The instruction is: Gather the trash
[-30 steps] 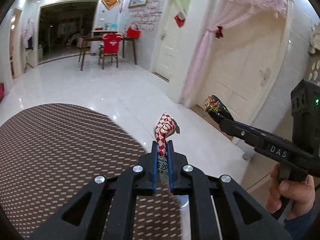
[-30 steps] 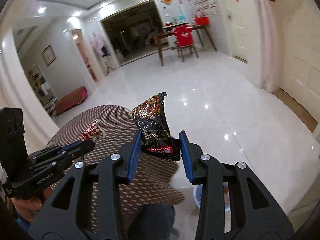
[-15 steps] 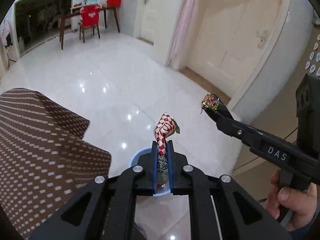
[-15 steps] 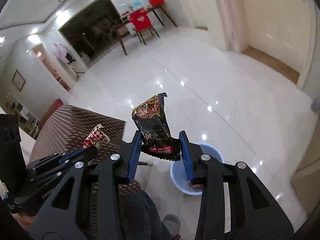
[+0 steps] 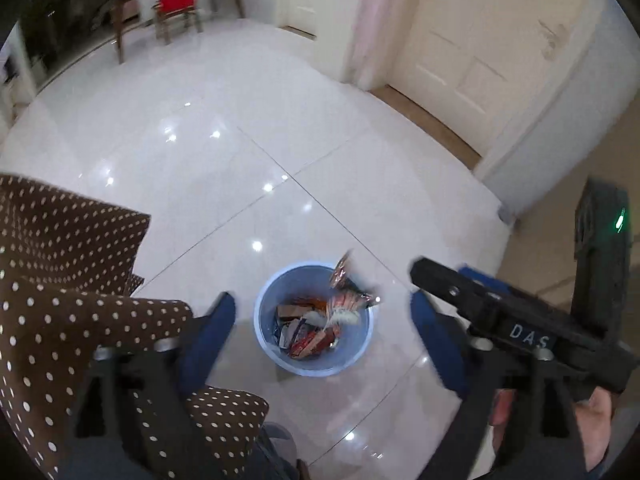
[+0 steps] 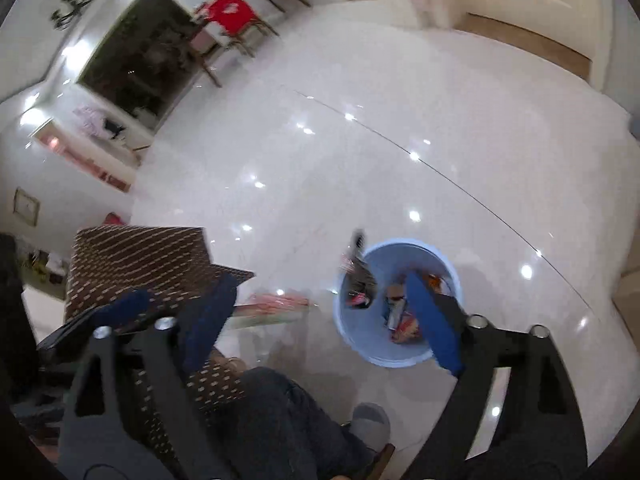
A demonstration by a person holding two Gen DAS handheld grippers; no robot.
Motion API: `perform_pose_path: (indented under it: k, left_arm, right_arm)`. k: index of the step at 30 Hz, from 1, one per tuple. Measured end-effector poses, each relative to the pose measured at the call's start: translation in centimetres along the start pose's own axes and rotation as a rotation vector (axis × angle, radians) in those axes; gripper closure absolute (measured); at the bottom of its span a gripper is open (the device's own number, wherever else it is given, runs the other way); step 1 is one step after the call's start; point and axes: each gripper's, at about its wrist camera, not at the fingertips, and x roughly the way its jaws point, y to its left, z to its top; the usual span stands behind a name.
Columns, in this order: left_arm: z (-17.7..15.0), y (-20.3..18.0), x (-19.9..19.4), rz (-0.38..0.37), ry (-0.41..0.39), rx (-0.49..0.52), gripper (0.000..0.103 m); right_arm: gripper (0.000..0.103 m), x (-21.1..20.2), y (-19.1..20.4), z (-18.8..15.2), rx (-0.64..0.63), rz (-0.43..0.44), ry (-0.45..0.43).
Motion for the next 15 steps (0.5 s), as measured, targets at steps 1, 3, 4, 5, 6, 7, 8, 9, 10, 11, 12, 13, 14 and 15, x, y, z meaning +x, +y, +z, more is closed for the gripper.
perform_pose_path:
  k: [1, 3, 4, 5, 6, 7, 8, 9, 10, 11, 12, 13, 14, 15]
  left_arm:
    - [-0.1, 0.2, -0.2, -0.005, 0.004, -0.005, 0.015]
    - [-0.2, 0.3, -0.6, 0.000, -0.001, 0.004, 0.015]
    - [-0.2, 0.3, -1.1, 0.006, -0.014, 0.012, 0.015]
    - [-0.3, 0.3, -1.5, 0.007, -0.027, 0.017, 0.014]
    - [-0.3, 0.3, -2.2, 0.006, -0.043, 0.018, 0.013]
    - [-0.4, 0.3, -2.8, 0.003, -0.052, 0.016, 0.013]
    - [-0.5, 0.3, -3.4, 0.001, -0.063, 0.014, 0.013]
    - [-0.7, 0.4, -4.1, -0.003, -0.072, 0.013, 0.013]
    - [-0.8, 0.5, -4.9, -0.006, -0.084, 0.014, 0.013]
    - [-0.8, 0.5, -5.6, -0.007, -0.094, 0.015, 0.013]
    - [-0.9, 0.6, -6.3, -0.008, -0.104, 0.016, 0.012]
    - [-1.0, 0.8, -7.2, -0.011, -0.118, 0.017, 0.012]
    - [-1.2, 1.0, -8.1, -0.015, -0.133, 0.019, 0.012]
    - [-1.3, 1.0, -8.7, -0.017, -0.143, 0.019, 0.012]
  right_arm:
    - [0.010, 0.1, -0.4, 0.0, 0.016, -0.008, 0.000]
    - [0.006, -0.2, -0.7, -0.2, 0.033, -0.019, -0.013]
    - [0.006, -0.5, -0.9, -0.4, 0.035, -0.031, -0.023]
    - [0.006, -0.7, -0.9, -0.4, 0.035, -0.041, -0.029]
    - [0.006, -1.0, -0.9, -0.4, 0.036, -0.048, -0.034]
    - [0.006, -1.4, -0.9, -0.4, 0.036, -0.054, -0.044]
    - [0.006, -1.9, -0.8, -0.5, 0.035, -0.059, -0.052]
    - [0.006, -2.3, -0.7, -0.7, 0.034, -0.062, -0.058]
    - [0.006, -2.8, -0.6, -0.7, 0.034, -0.064, -0.065]
    - [0.006, -3.2, -0.5, -0.7, 0.035, -0.066, -0.070]
    - [0.006, -3.6, -0.4, -0.8, 0.032, -0.070, -0.077]
    - [0.006, -4.2, 0.1, -0.6, 0.027, -0.074, -0.087]
    - [0.006, -4.7, 0.5, -0.6, 0.022, -0.075, -0.096]
    - [0.006, -5.2, 0.8, -0.6, 0.018, -0.075, -0.105]
